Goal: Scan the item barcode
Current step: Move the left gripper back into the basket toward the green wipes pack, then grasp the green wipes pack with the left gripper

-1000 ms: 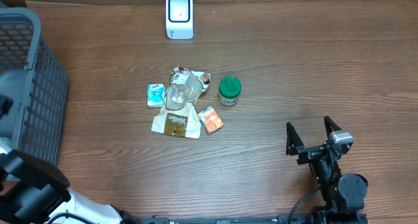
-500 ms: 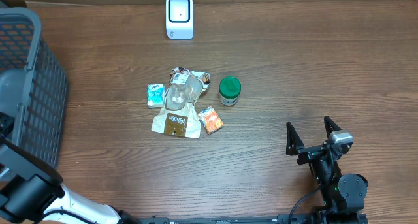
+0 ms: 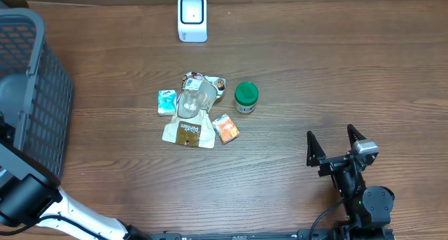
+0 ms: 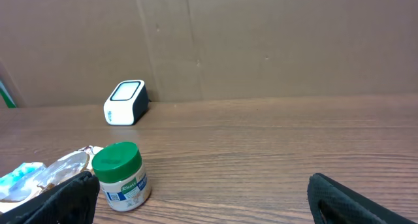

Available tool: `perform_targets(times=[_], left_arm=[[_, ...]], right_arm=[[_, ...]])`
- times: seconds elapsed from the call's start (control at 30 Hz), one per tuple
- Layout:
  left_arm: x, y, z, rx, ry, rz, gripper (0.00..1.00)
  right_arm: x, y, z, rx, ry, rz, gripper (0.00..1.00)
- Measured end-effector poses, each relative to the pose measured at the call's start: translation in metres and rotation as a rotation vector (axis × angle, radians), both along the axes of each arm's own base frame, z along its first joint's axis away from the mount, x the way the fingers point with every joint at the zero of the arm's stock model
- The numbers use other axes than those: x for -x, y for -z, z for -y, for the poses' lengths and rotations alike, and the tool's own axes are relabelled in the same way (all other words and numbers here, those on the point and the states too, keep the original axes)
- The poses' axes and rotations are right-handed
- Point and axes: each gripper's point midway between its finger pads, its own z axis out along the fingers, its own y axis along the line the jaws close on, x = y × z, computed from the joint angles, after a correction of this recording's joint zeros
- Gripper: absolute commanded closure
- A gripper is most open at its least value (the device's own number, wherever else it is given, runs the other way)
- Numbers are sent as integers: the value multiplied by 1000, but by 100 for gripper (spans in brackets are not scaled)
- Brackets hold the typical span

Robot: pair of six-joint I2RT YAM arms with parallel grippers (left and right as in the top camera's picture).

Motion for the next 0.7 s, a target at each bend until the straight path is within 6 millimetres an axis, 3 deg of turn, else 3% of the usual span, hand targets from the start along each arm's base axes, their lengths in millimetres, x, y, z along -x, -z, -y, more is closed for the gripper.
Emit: perform_targets(times=[0.13, 0.37, 0.47, 0.67, 0.7], left_arm=[[0, 0, -7, -24, 3, -5, 25], [2, 21, -9, -8, 6, -49, 28], [3, 22, -8, -2, 5, -58, 42], [8, 30, 3, 61, 13, -78, 96], [8, 30, 4, 66, 14, -80, 96]], right_arm=[[0, 0, 0, 0, 0, 0, 0], [0, 0, 0, 0, 0, 0, 0], [0, 0, 0, 0, 0, 0, 0], [0, 0, 0, 0, 0, 0, 0], [0, 0, 0, 0, 0, 0, 0]])
